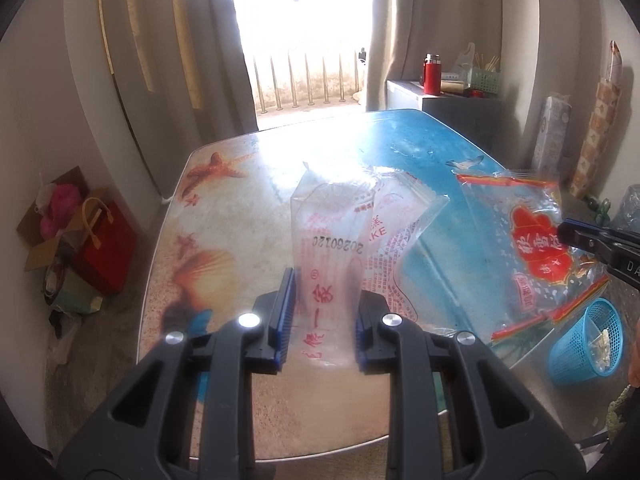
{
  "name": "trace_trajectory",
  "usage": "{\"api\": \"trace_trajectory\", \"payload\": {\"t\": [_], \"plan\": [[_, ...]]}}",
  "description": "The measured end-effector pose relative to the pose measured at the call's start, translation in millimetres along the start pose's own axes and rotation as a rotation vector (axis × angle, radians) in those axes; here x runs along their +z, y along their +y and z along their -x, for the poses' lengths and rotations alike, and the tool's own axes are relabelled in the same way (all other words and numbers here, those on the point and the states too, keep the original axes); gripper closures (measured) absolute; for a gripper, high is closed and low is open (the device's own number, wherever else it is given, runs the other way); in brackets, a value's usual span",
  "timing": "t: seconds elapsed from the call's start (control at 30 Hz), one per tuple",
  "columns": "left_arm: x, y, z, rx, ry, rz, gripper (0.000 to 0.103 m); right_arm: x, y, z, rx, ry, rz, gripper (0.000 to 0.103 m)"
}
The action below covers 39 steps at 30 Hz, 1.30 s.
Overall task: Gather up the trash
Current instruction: 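Carry the clear printed bag and red-label bag off the table toward the blue wastebasket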
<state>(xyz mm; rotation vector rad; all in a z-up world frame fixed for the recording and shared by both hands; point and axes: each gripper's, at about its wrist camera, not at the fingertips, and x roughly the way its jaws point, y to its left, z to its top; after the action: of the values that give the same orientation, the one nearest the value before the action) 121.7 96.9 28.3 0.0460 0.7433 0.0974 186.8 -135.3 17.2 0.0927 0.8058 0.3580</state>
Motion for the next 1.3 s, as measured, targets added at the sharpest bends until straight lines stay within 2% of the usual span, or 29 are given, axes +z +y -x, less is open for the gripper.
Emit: {"api": "trace_trajectory", "payload": {"t": [0.23, 0.43, 0.87, 1.13, 1.3], "plan": [[7.9, -34.6, 16.0, -0.042, -0.047, -0.067, 0.08, -14.1, -25.9, 27.7, -0.028, -0.043, -0.06, 0.099], [15.1, -78.5, 27.0, -0.105, -0.08, -0.149, 0.08, -38.4, -63.7, 58.4, -0.066, -0.085, -0.158, 0.099], [10.5, -208.5, 37.5, -0.339, -0.082, -0.305, 0.08, -114.0, -168.8, 128.6, -0.226, -0.105, -0.399, 0.099], [11.0, -300.9, 29.9, -0.512, -0.012, -0.377, 0.08, -144.6, -241.7, 171.2, -0.36, -0.126, -0.513, 0.099], [5.6, -373.3, 17.4, -0.617, 0.067, -0.442, 0.08, -172.1, -295.7, 192.2, -0.456, -0.123, -0.613, 0.099]]}}
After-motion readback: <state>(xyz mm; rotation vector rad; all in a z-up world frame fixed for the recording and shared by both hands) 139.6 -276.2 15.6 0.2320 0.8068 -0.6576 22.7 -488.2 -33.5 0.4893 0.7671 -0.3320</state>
